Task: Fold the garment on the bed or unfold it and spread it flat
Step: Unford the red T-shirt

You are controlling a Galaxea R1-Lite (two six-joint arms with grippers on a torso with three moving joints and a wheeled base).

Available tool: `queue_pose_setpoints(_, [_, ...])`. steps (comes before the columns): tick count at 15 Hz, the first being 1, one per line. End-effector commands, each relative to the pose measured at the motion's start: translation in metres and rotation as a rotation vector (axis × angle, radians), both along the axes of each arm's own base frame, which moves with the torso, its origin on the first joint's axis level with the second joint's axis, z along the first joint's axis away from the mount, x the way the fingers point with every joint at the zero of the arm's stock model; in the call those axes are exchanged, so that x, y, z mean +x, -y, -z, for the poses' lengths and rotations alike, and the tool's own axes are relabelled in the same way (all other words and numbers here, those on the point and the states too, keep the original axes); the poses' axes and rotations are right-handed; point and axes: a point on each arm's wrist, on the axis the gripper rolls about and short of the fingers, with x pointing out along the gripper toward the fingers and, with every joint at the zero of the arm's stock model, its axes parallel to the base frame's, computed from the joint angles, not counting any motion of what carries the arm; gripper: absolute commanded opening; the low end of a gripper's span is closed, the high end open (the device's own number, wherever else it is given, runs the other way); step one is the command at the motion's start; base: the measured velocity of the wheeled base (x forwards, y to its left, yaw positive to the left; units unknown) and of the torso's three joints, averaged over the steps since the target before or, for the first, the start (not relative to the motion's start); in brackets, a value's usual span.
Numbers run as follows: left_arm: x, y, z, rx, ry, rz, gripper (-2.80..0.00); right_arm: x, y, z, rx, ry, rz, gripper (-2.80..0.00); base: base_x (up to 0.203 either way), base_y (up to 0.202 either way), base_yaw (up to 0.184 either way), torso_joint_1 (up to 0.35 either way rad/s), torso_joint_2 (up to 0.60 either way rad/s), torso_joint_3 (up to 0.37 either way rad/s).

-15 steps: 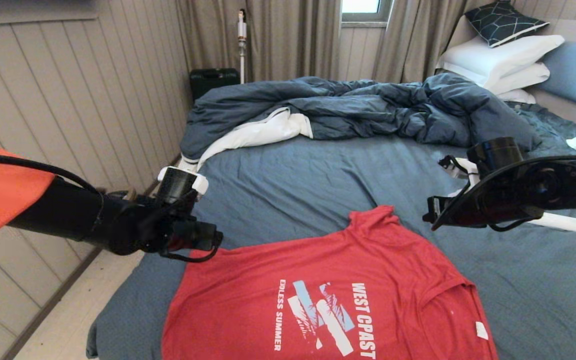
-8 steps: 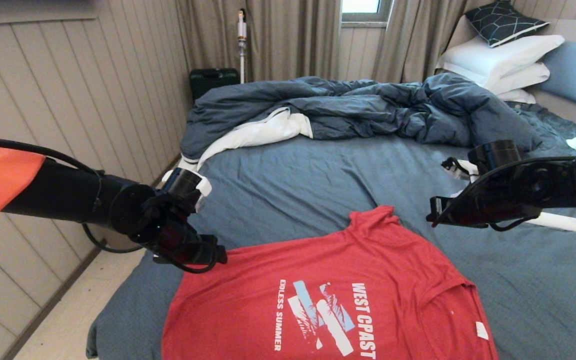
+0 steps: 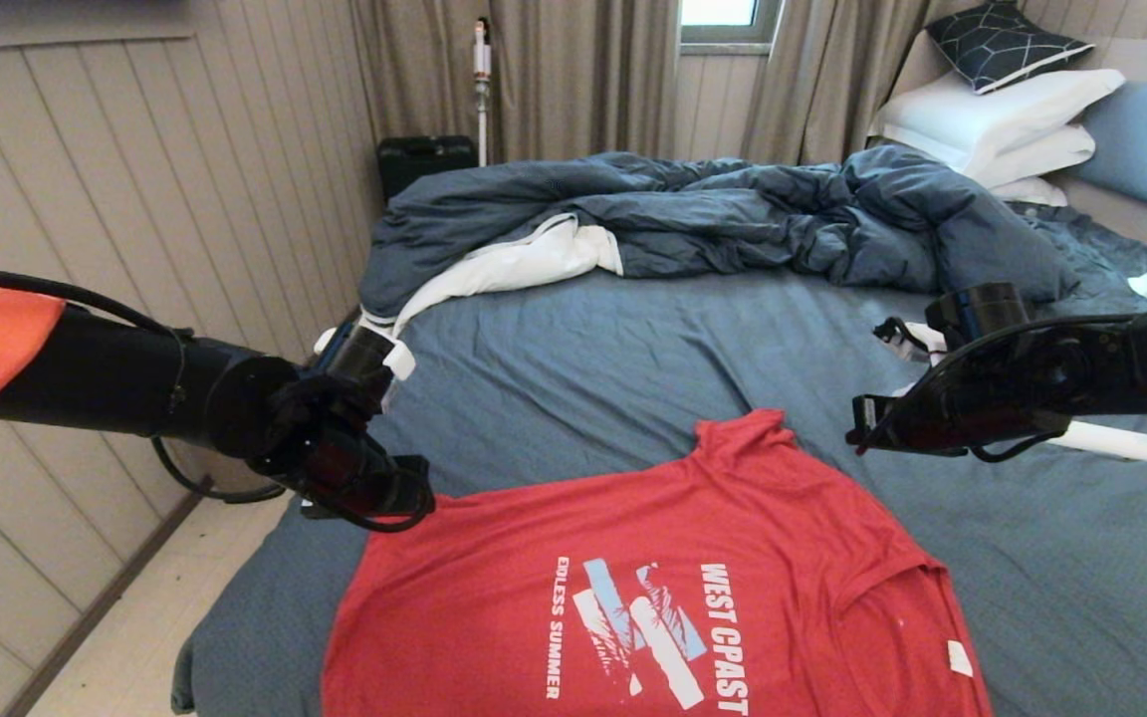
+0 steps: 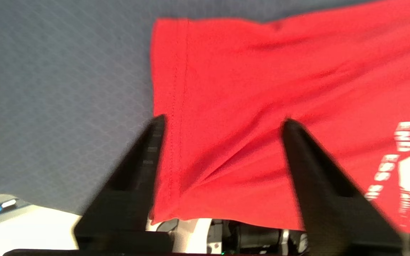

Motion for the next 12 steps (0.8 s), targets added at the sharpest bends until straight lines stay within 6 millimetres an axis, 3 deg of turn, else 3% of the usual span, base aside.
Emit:
queue_pose_setpoints(1, [-0.004, -0.004, -0.013, -0.018, 0.033, -0.01, -2.8, 0.0, 0.0, 0.001, 0.002, -0.002, -0.002, -2.8, 0.0, 0.0, 0.0, 0.0, 0.0, 0.0])
queue_pose_setpoints(8, [0.001, -0.001, 0.015, 0.014, -0.044, -0.012, -2.8, 0.001, -0.001, 0.001, 0.001, -0.005, -0.002, -2.8, 0.0, 0.0, 0.0, 0.0, 0.0, 0.0])
queue_pose_setpoints(9, [0.001, 0.0, 0.018, 0.017, -0.051, -0.01, 0.0, 0.002, 0.0, 0.004, 0.001, -0.012, -0.001, -2.8, 0.0, 0.0, 0.0, 0.0, 0.0, 0.0])
queue_pose_setpoints(12, [0.002, 0.0, 0.021, 0.02, -0.061, -0.011, 0.0, 0.004, 0.0, 0.008, 0.002, -0.019, 0.0, -2.8, 0.0, 0.0, 0.0, 0.0, 0.0, 0.0])
